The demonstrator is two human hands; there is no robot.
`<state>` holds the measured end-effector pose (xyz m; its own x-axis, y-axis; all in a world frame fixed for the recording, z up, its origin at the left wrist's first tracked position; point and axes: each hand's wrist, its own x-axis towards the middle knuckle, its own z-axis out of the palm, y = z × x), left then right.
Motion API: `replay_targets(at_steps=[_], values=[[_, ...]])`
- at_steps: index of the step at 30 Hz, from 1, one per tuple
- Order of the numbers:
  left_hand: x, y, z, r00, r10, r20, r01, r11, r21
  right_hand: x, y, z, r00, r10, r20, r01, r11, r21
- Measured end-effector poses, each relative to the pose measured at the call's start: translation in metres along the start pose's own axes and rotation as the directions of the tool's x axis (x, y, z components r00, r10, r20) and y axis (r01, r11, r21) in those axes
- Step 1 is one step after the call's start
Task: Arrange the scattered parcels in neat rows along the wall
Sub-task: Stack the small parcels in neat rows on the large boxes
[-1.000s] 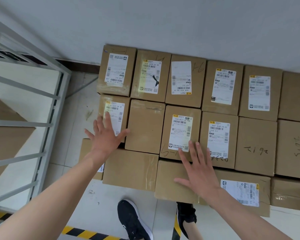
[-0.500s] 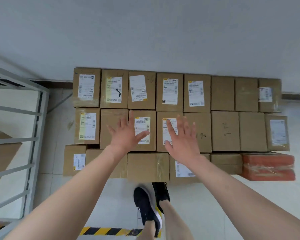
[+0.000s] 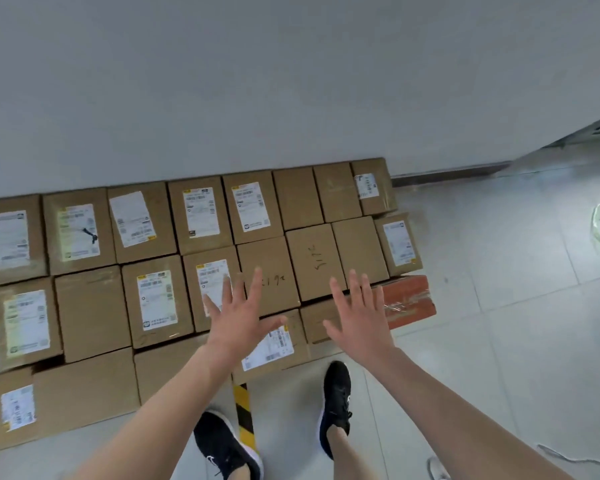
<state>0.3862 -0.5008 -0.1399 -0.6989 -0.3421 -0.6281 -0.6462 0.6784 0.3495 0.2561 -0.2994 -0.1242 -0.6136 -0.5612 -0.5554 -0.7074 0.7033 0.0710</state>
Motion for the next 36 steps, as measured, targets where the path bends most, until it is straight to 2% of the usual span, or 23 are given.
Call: replay_targets(at_steps=[3, 8, 11, 15, 18, 22, 31, 36], values=[[0.029, 0.045, 0.018, 0.998, 0.055, 0.011, -0.055, 0.998, 0.040, 0.019, 0.046, 0.011, 1.000, -0.002, 0.012, 0.001, 0.999, 0.052], [0.114, 0.135, 0.053, 0.999, 0.043, -0.018, -0.040, 0.992, 0.118, 0.074, 0.131, 0.035, 0.998, -0.064, -0.021, 0.066, 0.990, 0.126], [0.182, 0.192, 0.067, 0.998, 0.042, -0.036, -0.035, 0.982, 0.183, 0.117, 0.185, 0.047, 0.998, -0.054, -0.020, 0.056, 0.986, 0.156], [0.266, 0.266, 0.086, 0.993, 0.092, -0.073, -0.076, 0.976, 0.205, 0.173, 0.256, 0.070, 0.998, 0.007, 0.067, -0.018, 0.986, 0.164], [0.313, 0.304, 0.101, 0.995, 0.086, -0.051, -0.069, 0.961, 0.267, 0.205, 0.290, 0.088, 0.990, 0.031, 0.135, -0.063, 0.968, 0.242], [0.344, 0.321, 0.119, 0.999, 0.041, -0.005, -0.037, 0.940, 0.339, 0.226, 0.298, 0.101, 0.996, -0.013, 0.092, -0.026, 0.914, 0.406], [0.359, 0.315, 0.114, 0.998, 0.054, -0.028, -0.035, 0.885, 0.464, 0.242, 0.299, 0.109, 1.000, -0.009, -0.008, 0.012, 0.878, 0.478], [0.354, 0.319, 0.111, 0.999, 0.041, -0.019, -0.028, 0.890, 0.454, 0.240, 0.308, 0.109, 0.999, -0.052, 0.010, 0.040, 0.869, 0.494]])
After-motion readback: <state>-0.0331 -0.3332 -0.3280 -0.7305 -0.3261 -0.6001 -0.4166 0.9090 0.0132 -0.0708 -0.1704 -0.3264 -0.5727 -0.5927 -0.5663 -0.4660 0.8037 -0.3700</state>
